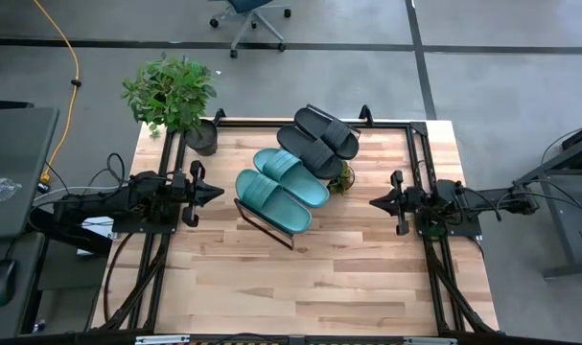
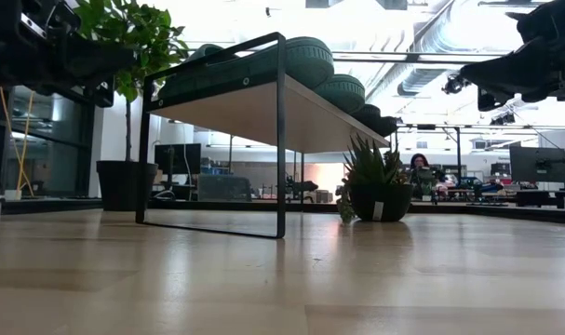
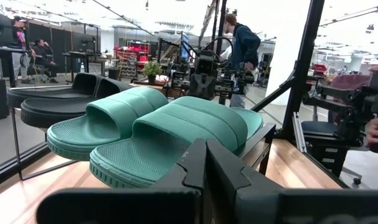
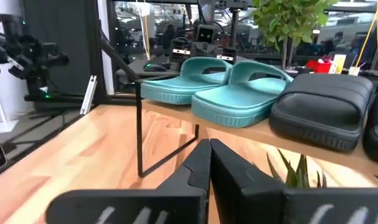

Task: Pick and place slides into the shelf
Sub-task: Return to Home Position

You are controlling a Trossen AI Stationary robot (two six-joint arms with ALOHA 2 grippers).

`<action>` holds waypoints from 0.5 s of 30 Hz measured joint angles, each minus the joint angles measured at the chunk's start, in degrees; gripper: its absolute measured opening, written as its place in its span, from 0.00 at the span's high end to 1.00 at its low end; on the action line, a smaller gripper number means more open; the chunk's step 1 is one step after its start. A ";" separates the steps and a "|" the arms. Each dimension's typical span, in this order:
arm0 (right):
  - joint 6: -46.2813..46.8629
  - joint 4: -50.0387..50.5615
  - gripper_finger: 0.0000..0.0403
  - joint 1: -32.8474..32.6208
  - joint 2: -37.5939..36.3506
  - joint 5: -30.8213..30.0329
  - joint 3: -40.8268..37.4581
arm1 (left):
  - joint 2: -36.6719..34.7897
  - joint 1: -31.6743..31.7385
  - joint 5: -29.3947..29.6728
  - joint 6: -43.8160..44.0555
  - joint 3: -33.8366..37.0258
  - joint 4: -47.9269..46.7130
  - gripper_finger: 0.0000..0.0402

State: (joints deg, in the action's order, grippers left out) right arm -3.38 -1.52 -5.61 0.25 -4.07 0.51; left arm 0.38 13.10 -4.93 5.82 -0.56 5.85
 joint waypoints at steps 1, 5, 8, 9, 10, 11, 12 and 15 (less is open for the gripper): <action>0.36 0.03 1.00 0.00 0.00 0.00 0.00 | 0.00 0.00 0.00 0.00 0.00 0.00 1.00; -1.66 0.00 1.00 0.00 0.02 -0.34 0.00 | 0.00 0.00 0.00 0.00 0.00 0.00 1.00; -0.96 0.03 1.00 0.00 0.02 0.15 0.00 | 0.00 0.00 0.00 0.01 0.00 0.00 1.00; -0.10 0.03 1.00 0.00 0.02 0.22 0.00 | 0.00 0.00 0.00 0.00 0.00 0.00 1.00; 0.74 0.03 1.00 0.00 0.02 0.22 0.00 | 0.00 0.02 0.00 0.00 0.00 0.00 1.00; 1.52 0.03 1.00 0.00 0.02 0.22 0.00 | 0.00 0.00 0.00 0.00 0.00 0.00 1.00; 2.16 0.03 1.00 0.00 0.02 0.24 0.00 | 0.00 0.00 0.00 0.00 0.00 0.00 1.00; 3.44 0.03 1.00 0.00 0.02 0.27 0.00 | 0.00 0.01 0.00 0.01 0.00 0.00 1.00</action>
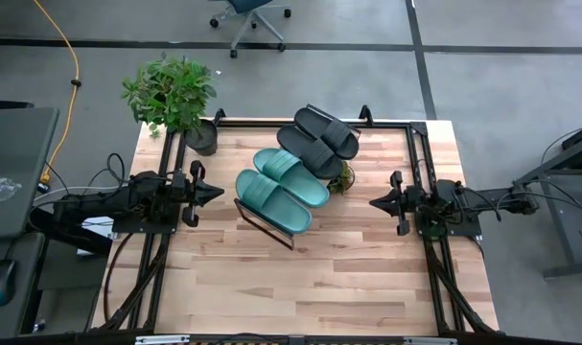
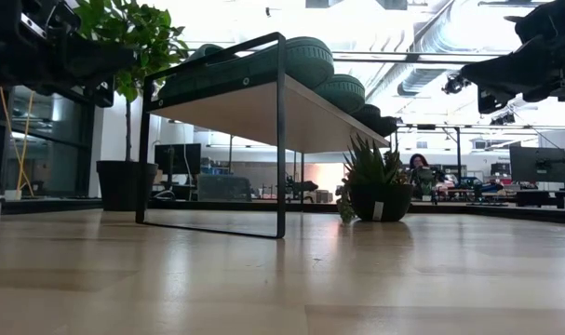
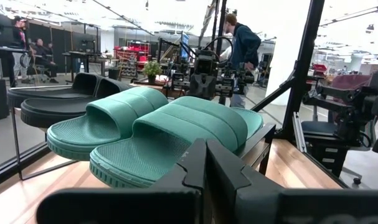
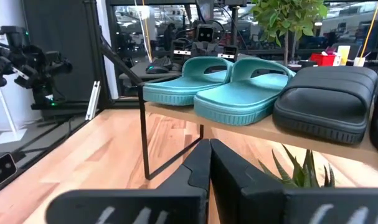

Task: Pick and place slides into the shelf
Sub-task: Return to Home Position

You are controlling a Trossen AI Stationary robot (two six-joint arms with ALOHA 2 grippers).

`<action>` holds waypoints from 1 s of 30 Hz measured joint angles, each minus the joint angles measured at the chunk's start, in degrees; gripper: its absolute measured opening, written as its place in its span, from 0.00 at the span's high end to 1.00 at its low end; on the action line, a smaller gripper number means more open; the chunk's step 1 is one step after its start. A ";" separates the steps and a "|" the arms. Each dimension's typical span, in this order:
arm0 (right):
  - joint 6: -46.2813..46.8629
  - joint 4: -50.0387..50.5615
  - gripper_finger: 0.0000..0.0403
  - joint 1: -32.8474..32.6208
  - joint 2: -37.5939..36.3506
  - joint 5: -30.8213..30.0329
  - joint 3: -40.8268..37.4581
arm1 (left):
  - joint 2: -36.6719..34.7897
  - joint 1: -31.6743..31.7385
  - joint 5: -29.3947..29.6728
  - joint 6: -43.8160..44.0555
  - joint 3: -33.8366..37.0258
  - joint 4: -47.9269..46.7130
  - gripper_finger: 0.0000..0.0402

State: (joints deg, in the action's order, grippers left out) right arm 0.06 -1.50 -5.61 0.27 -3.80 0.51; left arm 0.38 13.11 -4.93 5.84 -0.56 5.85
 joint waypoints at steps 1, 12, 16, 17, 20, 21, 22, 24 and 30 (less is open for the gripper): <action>-0.06 0.00 1.00 0.00 0.00 0.01 0.00 | 0.00 0.01 0.00 -0.01 0.00 0.00 1.00; -0.03 0.00 1.00 0.00 0.02 0.02 0.00 | 0.00 0.01 0.00 -0.01 0.00 0.00 1.00; -0.03 0.00 1.00 0.00 0.02 0.03 -0.02 | 0.00 0.01 -0.06 -3.08 0.00 -0.33 1.00; -0.03 0.00 1.00 -0.01 0.02 0.03 -0.02 | -0.01 -0.03 0.03 -6.19 0.00 -0.35 1.00; -0.03 0.00 1.00 0.00 0.02 0.05 -0.02 | -0.02 -1.44 0.42 -15.43 0.00 0.22 1.00; -0.03 0.00 1.00 0.00 0.02 0.05 -0.02 | -0.02 -2.07 0.42 -18.96 0.00 -0.34 1.00; -0.03 0.00 1.00 -0.02 0.02 0.05 -0.02 | -0.02 -2.83 0.43 -22.85 0.00 -0.99 1.00; -0.03 0.00 1.00 0.00 0.02 0.07 -0.02 | -0.02 -4.64 0.42 -28.94 0.00 -2.39 1.00; -0.03 0.00 1.00 0.00 0.04 0.16 -0.02 | -0.07 -7.87 2.38 -32.19 -0.02 -4.76 1.00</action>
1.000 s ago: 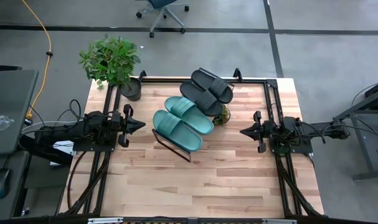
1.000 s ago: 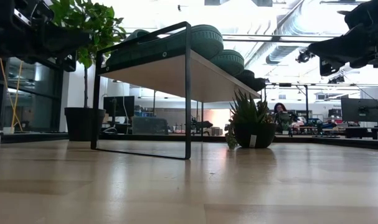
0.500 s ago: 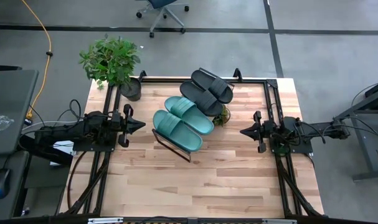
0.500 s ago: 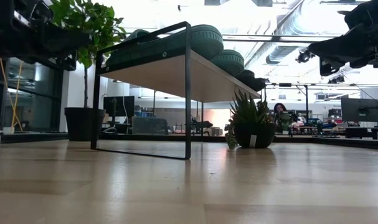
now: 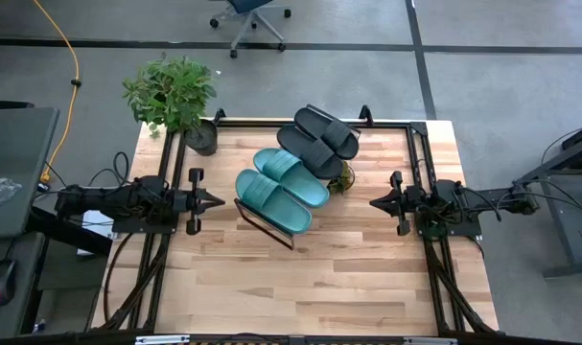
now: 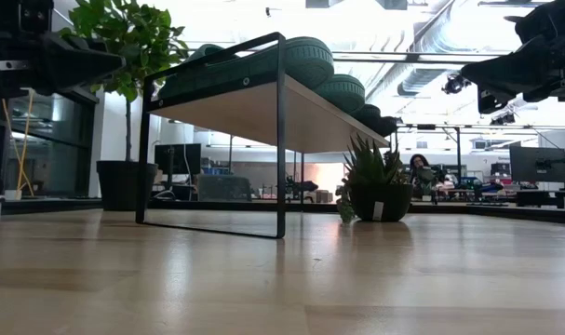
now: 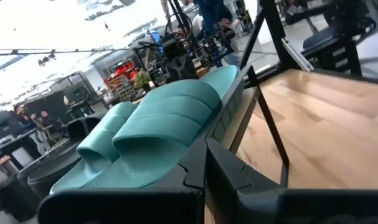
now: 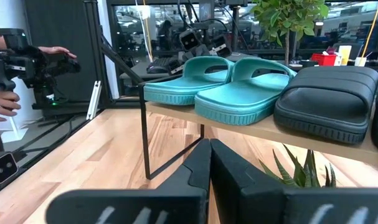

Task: Pick and place slides into the shelf
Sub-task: Return to Home Position

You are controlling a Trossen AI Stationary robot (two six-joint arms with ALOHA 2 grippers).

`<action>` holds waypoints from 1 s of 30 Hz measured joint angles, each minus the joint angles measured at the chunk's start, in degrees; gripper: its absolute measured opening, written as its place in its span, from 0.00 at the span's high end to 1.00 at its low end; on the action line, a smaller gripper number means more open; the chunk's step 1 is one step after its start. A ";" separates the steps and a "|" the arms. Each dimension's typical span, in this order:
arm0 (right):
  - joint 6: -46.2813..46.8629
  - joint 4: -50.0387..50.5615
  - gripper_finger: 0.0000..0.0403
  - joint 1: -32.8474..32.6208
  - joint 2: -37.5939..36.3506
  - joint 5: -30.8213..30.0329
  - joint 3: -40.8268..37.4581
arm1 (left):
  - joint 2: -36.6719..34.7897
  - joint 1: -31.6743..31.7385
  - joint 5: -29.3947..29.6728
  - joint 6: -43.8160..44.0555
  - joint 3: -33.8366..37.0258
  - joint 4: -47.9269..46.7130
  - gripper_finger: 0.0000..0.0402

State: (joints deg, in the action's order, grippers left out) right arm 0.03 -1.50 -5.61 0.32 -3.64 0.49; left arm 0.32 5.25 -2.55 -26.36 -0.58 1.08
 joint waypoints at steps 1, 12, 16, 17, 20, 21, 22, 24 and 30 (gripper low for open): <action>0.00 0.00 1.00 0.00 0.00 0.12 0.00 | 0.02 -0.19 0.29 -0.74 0.00 -0.17 1.00; 0.00 0.00 1.00 0.00 0.00 0.09 0.00 | 0.04 -0.52 0.68 -5.26 0.00 -0.31 1.00; 0.00 0.00 1.00 0.00 0.00 0.09 0.00 | 0.04 -0.38 0.68 -4.93 0.00 -0.28 1.00; 0.00 0.00 1.00 0.00 0.00 0.08 0.00 | 0.04 -0.38 0.68 -4.93 0.00 -0.28 1.00; 0.00 0.00 1.00 0.00 0.00 0.06 0.00 | 0.04 -0.38 0.68 -4.92 0.00 -0.26 1.00; 0.00 0.00 1.00 -0.01 0.00 0.06 0.00 | 0.04 -0.38 0.68 -4.92 0.00 -0.26 1.00; 0.00 0.00 1.00 -0.01 0.00 0.06 0.00 | 0.04 -0.38 0.68 -4.91 0.00 -0.26 1.00; 0.00 0.00 1.00 -0.02 0.00 0.06 0.00 | 0.04 -0.38 0.68 -4.91 0.00 -0.26 1.00; 0.00 0.00 1.00 0.00 0.00 0.02 0.00 | 0.04 -0.38 0.68 -4.91 0.00 -0.26 1.00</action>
